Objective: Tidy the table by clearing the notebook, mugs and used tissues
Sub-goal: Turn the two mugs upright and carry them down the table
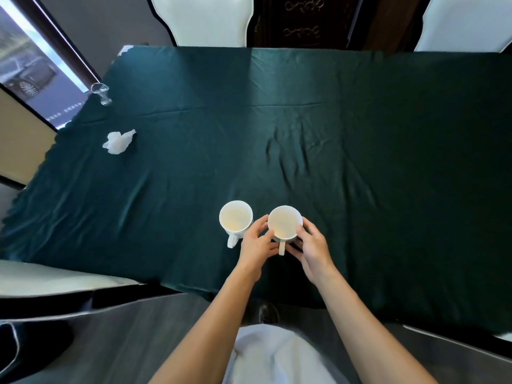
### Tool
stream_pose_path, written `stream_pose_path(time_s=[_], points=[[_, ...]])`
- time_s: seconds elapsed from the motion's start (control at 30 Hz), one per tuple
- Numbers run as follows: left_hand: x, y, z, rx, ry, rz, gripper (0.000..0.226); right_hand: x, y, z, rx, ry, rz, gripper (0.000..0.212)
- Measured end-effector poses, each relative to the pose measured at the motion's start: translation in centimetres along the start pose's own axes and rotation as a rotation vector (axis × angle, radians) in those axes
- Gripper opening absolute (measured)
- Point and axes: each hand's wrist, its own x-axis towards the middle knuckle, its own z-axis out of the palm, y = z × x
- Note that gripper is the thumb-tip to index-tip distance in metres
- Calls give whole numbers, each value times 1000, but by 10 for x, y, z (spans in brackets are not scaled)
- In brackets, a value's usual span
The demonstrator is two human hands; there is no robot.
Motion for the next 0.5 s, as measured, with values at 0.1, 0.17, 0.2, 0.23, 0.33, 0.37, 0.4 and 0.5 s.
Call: stream_pose_path(time_s=[0.1,0.17,0.2,0.23,0.33,0.37,0.4,0.5], points=[[-2,2,-2,10,-5,-3,38,0,0,1,17,-14,4,29],[-4,1,-5,69,11,7,40,-1,1,-1,-2,-19,-2,29],[-6,0,-8,102,32,24,41,-1,2,-2,-11,-10,-4,31],[-8,-2,-13,114,67,50,38,-2,4,-4,-20,10,-5,36],[-21,-13,-37,40,248,177,24,-11,16,-15,-121,143,-88,42],[-25,-17,-48,38,328,215,23,-15,21,-19,-183,192,-142,35],[-27,-21,-58,49,405,233,22,-18,27,-22,-247,229,-185,27],[-21,-31,-81,67,536,169,17,-22,45,-25,-393,247,-223,13]])
